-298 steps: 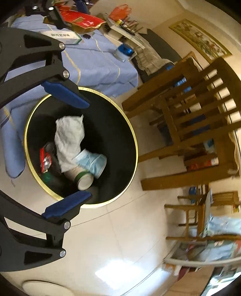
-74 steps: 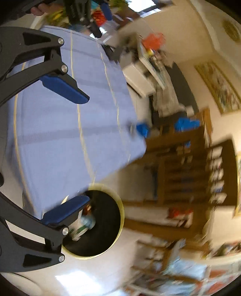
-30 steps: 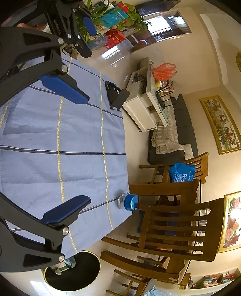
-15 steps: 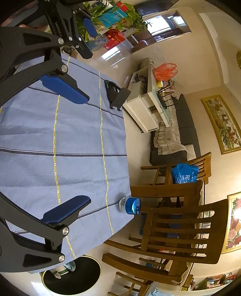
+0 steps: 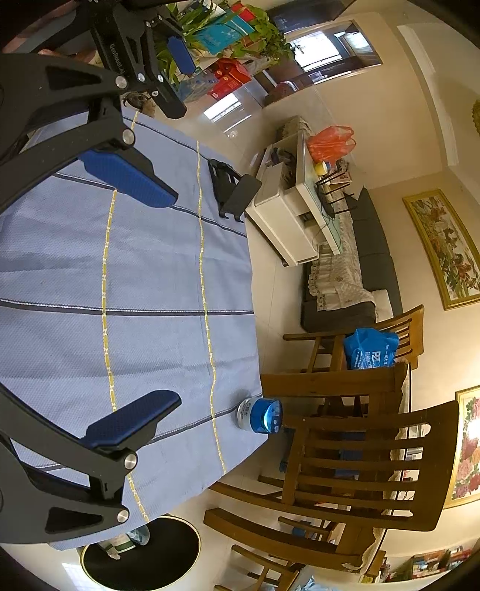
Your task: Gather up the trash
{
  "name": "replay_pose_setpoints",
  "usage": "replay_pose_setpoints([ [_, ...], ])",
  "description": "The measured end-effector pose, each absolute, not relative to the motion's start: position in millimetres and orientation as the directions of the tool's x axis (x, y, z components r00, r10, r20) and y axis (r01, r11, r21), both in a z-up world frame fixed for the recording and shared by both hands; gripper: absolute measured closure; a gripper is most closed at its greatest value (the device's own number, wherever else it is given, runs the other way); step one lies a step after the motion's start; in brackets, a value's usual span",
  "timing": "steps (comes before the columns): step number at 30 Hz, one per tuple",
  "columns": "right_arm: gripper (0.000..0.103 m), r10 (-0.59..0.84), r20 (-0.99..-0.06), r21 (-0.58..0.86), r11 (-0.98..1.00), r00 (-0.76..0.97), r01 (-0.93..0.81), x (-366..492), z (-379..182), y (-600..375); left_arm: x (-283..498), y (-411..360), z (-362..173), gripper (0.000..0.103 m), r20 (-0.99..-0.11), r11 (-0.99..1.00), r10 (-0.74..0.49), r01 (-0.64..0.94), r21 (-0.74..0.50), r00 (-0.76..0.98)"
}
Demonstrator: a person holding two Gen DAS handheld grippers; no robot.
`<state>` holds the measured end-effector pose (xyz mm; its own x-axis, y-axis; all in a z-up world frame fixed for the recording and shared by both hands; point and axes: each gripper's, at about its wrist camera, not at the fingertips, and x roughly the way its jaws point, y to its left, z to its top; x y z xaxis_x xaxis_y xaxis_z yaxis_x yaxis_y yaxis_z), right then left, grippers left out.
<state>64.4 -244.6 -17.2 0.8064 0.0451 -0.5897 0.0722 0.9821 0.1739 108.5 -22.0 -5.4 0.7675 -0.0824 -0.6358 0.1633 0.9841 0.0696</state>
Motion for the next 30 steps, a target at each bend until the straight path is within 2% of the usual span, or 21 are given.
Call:
replay_pose_setpoints([
  [30,0.005,0.035,-0.579,0.137,0.989,0.815,0.055,55,-11,-242,100,-27,-8,0.007,-0.635,0.985,-0.061,0.151,0.089,0.770],
])
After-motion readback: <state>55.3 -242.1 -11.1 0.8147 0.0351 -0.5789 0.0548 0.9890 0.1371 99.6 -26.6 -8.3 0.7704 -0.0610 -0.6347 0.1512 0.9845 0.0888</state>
